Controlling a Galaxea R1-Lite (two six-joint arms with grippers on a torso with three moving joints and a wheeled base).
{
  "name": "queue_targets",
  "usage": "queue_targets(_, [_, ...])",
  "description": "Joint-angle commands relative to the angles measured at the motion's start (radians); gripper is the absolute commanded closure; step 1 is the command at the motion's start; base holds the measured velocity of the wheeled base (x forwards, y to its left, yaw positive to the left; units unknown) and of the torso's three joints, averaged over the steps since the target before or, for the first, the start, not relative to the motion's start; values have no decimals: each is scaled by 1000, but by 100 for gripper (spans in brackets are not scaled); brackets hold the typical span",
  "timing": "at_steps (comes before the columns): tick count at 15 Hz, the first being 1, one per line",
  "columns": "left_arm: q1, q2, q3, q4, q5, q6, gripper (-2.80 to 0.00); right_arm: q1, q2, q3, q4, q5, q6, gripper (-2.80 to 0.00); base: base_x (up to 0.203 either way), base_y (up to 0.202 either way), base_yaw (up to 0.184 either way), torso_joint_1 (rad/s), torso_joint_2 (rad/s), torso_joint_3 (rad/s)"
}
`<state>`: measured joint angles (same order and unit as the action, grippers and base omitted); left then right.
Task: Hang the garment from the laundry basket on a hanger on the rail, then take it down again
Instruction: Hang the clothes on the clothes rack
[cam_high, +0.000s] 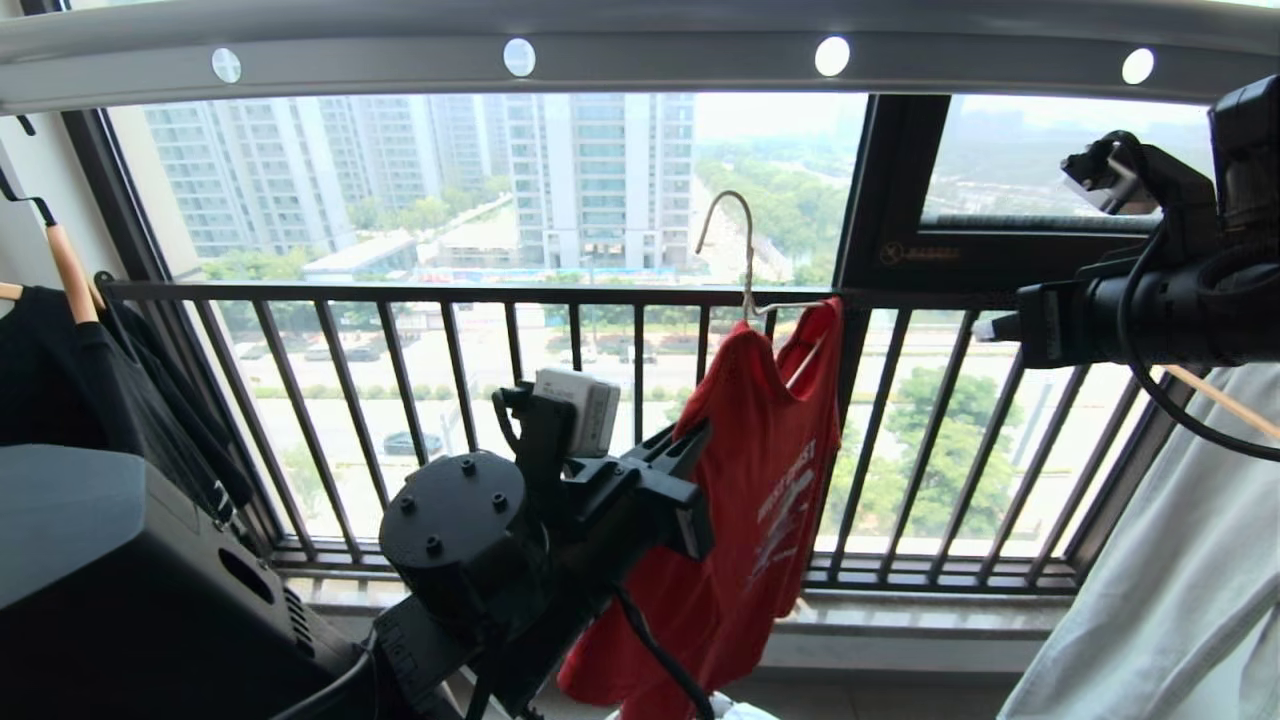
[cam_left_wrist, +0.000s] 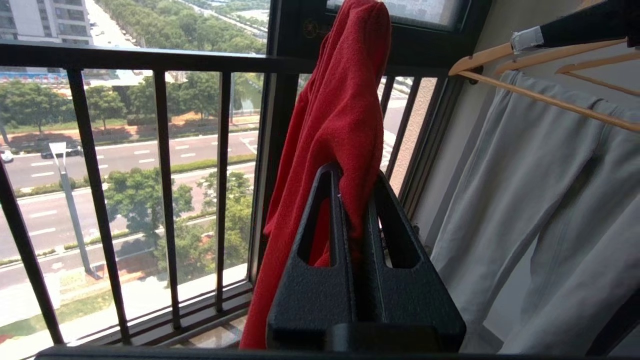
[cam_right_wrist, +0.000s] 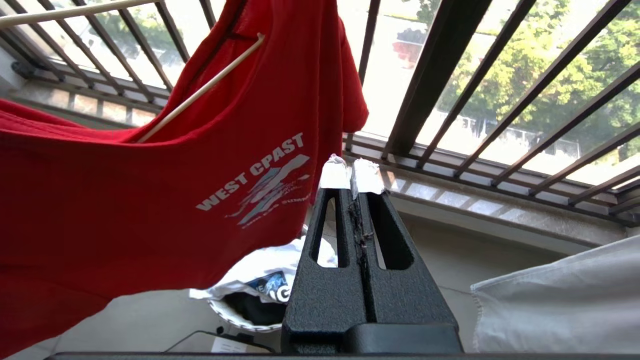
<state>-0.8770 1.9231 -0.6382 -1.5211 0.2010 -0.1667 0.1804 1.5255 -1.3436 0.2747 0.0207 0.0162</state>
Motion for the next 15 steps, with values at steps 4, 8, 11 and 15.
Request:
queue_targets(4, [32, -45, 64, -9, -94, -66, 0, -70, -19, 23, 1, 36, -42, 0, 0, 0, 0, 0, 0, 0])
queue_targets(8, [70, -112, 122, -9, -163, -118, 0, -88, -21, 28, 1, 76, -44, 0, 0, 0, 0, 0, 0, 0])
queue_targets(11, [70, -119, 129, -9, -164, -120, 0, -50, -26, 47, 3, 76, -42, 0, 0, 0, 0, 0, 0, 0])
queue_targets(15, [70, -153, 143, -9, -166, -126, 0, 41, -30, 64, -1, 73, -33, 0, 0, 0, 0, 0, 0, 0])
